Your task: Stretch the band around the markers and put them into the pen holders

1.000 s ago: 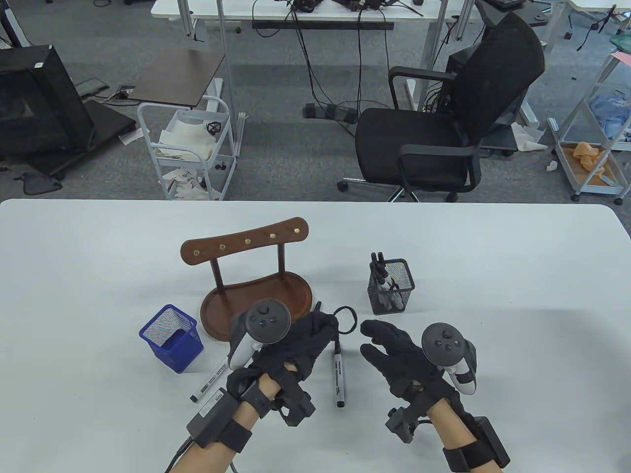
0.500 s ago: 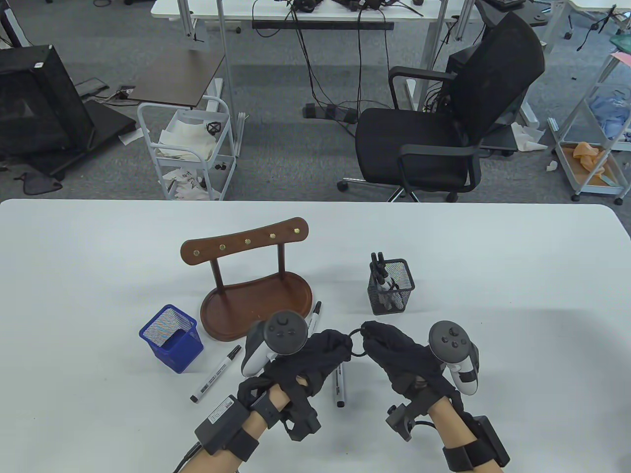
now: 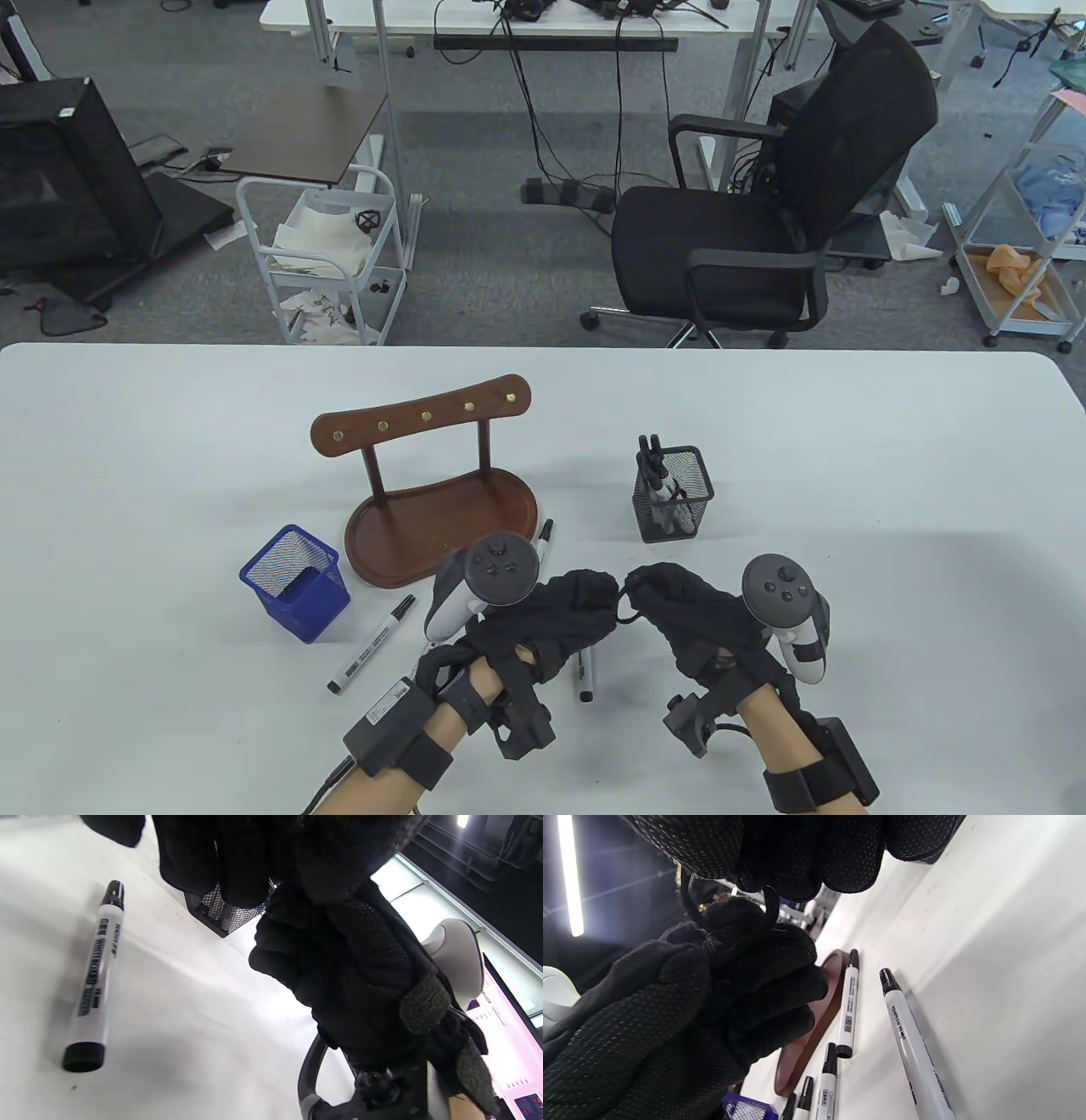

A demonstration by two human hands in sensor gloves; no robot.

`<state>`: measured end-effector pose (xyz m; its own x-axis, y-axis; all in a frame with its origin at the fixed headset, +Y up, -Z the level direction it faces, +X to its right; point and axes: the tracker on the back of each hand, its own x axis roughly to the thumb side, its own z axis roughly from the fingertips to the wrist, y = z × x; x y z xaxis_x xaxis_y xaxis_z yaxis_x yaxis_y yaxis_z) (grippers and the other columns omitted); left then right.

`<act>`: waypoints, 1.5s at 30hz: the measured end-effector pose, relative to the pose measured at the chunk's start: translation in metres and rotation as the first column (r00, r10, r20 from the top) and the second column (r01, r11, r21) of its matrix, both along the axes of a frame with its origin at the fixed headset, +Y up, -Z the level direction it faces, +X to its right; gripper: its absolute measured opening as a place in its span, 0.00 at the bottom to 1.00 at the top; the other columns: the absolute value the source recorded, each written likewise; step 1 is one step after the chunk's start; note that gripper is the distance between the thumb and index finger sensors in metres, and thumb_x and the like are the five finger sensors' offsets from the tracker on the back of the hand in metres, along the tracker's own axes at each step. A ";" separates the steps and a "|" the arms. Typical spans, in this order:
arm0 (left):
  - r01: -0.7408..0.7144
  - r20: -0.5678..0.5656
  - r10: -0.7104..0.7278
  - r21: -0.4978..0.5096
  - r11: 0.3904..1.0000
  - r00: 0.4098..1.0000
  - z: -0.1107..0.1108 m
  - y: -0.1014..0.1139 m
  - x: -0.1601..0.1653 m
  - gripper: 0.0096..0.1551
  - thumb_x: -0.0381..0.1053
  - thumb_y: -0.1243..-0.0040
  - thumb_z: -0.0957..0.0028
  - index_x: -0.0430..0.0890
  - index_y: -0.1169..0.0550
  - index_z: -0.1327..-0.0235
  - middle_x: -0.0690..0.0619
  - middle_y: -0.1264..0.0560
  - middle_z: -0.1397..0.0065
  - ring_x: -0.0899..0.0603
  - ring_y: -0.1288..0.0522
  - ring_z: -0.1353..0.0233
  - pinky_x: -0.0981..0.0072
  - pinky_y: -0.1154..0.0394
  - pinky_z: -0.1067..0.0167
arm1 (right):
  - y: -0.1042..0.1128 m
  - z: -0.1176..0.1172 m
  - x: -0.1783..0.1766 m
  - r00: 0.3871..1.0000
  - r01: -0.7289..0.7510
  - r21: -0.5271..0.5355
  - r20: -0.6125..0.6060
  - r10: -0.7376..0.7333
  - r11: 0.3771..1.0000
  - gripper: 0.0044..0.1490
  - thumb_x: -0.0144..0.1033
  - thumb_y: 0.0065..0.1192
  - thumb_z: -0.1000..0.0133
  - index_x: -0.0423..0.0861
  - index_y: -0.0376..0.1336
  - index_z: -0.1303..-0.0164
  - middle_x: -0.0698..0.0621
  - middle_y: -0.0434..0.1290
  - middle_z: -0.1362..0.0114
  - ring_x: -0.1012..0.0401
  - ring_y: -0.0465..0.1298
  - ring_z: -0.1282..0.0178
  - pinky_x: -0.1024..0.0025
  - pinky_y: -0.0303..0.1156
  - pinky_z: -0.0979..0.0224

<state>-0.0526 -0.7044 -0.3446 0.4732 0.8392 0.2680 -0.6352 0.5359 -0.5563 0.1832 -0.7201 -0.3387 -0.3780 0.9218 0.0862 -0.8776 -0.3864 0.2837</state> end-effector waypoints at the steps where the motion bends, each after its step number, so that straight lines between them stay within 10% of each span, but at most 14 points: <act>1: 0.001 -0.005 0.000 0.011 1.000 1.000 0.000 0.001 0.001 0.37 0.52 0.35 0.39 0.38 0.34 0.23 0.38 0.27 0.21 0.28 0.32 0.21 0.24 0.42 0.27 | 0.000 0.000 0.000 1.000 0.001 0.000 0.000 -0.001 1.000 0.23 0.45 0.63 0.41 0.51 0.66 0.38 0.51 0.76 0.33 0.49 0.73 0.32 0.40 0.62 0.22; 11: -0.024 -0.097 0.030 0.058 0.998 0.995 -0.013 0.010 0.006 0.22 0.50 0.42 0.36 0.42 0.25 0.34 0.43 0.18 0.32 0.31 0.27 0.25 0.26 0.39 0.27 | 0.005 0.000 0.011 0.978 0.203 0.001 -0.053 -0.202 0.979 0.22 0.46 0.63 0.41 0.54 0.66 0.38 0.53 0.75 0.30 0.49 0.72 0.29 0.40 0.61 0.20; 19: -0.077 -0.099 0.088 0.105 0.991 0.991 -0.027 0.018 0.000 0.22 0.50 0.39 0.38 0.43 0.23 0.35 0.44 0.16 0.33 0.32 0.27 0.24 0.24 0.40 0.27 | -0.010 -0.008 0.008 0.725 0.589 -0.279 -0.233 -0.648 0.759 0.21 0.42 0.61 0.39 0.51 0.64 0.36 0.48 0.78 0.30 0.58 0.80 0.48 0.43 0.68 0.24; 28: -0.240 -0.032 0.244 0.097 0.966 0.969 -0.018 0.034 0.001 0.21 0.50 0.40 0.36 0.44 0.23 0.35 0.45 0.17 0.32 0.33 0.27 0.23 0.25 0.41 0.26 | -0.025 -0.015 -0.021 0.574 0.482 -0.566 -0.373 -0.729 0.669 0.27 0.43 0.52 0.35 0.39 0.67 0.36 0.47 0.87 0.46 0.57 0.84 0.68 0.45 0.76 0.38; 38: 0.027 -0.030 -0.020 0.251 0.968 0.999 -0.012 0.053 0.016 0.18 0.48 0.35 0.39 0.45 0.19 0.39 0.44 0.15 0.33 0.33 0.25 0.24 0.25 0.39 0.27 | -0.020 -0.023 -0.033 0.832 0.160 -0.433 -0.424 -0.357 0.887 0.20 0.42 0.72 0.44 0.46 0.74 0.46 0.54 0.90 0.61 0.59 0.84 0.77 0.49 0.80 0.45; 45: 0.088 -0.101 -0.074 0.143 0.986 0.992 -0.028 0.038 -0.005 0.19 0.46 0.31 0.43 0.44 0.17 0.41 0.43 0.14 0.34 0.30 0.25 0.25 0.25 0.37 0.29 | -0.012 -0.017 -0.026 0.828 0.112 -0.351 -0.484 -0.282 0.930 0.24 0.43 0.77 0.49 0.49 0.74 0.44 0.58 0.89 0.57 0.58 0.85 0.65 0.47 0.75 0.35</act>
